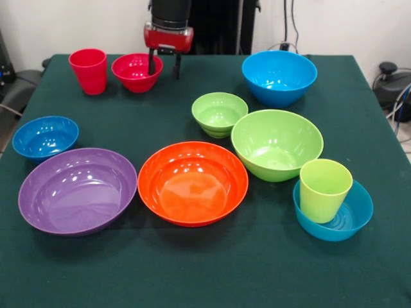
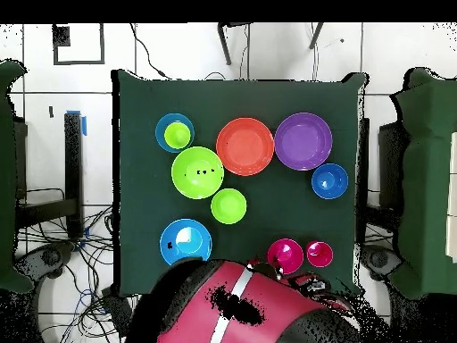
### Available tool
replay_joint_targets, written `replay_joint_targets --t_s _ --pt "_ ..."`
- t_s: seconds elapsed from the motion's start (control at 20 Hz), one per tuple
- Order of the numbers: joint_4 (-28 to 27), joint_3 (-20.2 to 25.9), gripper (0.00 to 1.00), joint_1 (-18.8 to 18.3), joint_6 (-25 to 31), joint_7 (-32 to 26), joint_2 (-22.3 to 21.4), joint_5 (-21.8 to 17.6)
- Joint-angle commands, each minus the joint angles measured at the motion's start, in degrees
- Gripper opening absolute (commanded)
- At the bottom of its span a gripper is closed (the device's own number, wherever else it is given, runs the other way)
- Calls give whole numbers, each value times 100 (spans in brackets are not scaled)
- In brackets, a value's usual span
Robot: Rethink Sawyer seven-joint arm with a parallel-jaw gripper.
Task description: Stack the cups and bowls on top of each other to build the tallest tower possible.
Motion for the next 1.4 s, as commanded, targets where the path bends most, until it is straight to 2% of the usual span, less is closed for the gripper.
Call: replay_joint_targets --t_s 0.05,0.1,0.5,0.7,0.9,1.0,1.1,1.2,1.4 --pt "-534 490 100 -6 22 413 389 217" --pt "-564 497 0 -35 -7 383 388 166" --pt "-402 476 0 -2 0 460 205 213" --pt "5 549 0 84 580 508 -490 214" --pt "432 1235 0 -259 1435 490 -1230 238" --pt "636 1538 0 -367 1866 465 -1577 461" --pt "765 1853 0 -413 2362 468 -1852 855" --pt "804 1990 0 -302 2761 496 -2140 1261" --pt "693 1981 0 14 3180 648 -2405 1899"
